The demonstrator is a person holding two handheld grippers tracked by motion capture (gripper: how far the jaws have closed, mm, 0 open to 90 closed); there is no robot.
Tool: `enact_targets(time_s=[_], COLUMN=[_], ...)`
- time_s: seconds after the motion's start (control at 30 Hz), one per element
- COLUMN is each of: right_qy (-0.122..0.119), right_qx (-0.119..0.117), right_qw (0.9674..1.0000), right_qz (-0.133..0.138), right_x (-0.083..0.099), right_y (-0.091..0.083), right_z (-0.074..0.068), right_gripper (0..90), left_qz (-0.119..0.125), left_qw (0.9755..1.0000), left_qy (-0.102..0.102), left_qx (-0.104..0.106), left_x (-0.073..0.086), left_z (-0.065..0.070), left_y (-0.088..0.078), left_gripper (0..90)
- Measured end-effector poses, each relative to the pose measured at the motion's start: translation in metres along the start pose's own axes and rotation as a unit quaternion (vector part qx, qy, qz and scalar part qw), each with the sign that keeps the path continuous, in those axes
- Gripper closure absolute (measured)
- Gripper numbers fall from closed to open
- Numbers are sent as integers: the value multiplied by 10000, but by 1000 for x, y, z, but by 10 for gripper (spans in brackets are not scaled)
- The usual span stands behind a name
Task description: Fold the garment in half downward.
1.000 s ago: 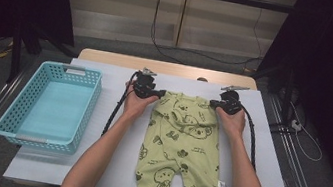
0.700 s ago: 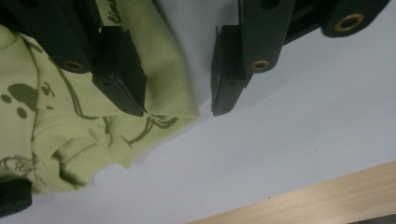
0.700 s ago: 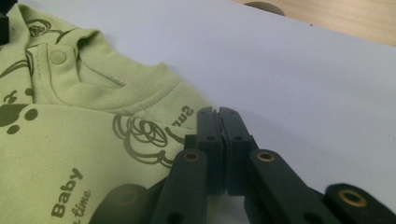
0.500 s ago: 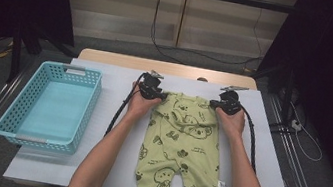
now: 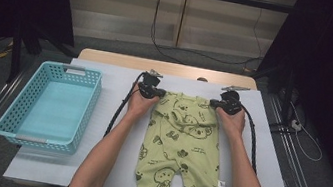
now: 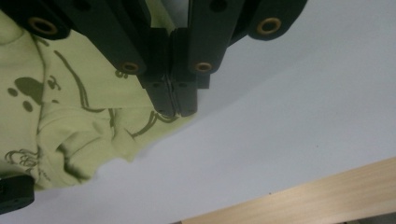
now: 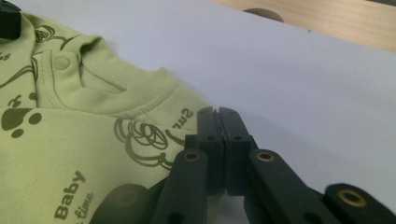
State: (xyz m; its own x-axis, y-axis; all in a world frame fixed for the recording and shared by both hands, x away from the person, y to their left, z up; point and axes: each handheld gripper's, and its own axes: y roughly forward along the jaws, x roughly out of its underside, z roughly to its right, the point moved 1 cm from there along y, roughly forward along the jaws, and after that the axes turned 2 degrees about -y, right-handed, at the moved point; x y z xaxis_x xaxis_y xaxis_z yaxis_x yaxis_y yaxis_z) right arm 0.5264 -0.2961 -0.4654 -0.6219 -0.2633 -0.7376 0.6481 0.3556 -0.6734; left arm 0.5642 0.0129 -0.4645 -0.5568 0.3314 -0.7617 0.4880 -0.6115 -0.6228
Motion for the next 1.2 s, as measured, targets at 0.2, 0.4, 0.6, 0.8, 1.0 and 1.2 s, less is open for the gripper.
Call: enact_targets(time_s=[0.2,0.4,0.6,0.8,1.0,1.2], right_qy=[62,38,114,86,1,-22], right_qx=[-89,-80,-50,-3,1,19], right_qw=[9992,9978,9959,9950,9943,9934], right_qz=[376,664,892,999,1067,1142], right_x=[-7,-15,-21,-25,-33,-44], right_y=[-11,-22,-32,-37,-40,-47], right_z=[4,4,8,8,6,2], right_gripper=[890,891,892,894,895,895], left_qz=[342,593,818,905,936,1161], left_qw=[9994,9981,9965,9957,9955,9930], left_qy=[-79,-129,-164,-160,-119,-216], left_qx=[79,65,51,64,52,43], left_x=[-9,-16,-23,-25,-27,-33], left_z=[0,2,1,1,-2,-2], left_y=[-13,-22,-31,-34,-39,-45], left_gripper=[887,887,888,889,890,890])
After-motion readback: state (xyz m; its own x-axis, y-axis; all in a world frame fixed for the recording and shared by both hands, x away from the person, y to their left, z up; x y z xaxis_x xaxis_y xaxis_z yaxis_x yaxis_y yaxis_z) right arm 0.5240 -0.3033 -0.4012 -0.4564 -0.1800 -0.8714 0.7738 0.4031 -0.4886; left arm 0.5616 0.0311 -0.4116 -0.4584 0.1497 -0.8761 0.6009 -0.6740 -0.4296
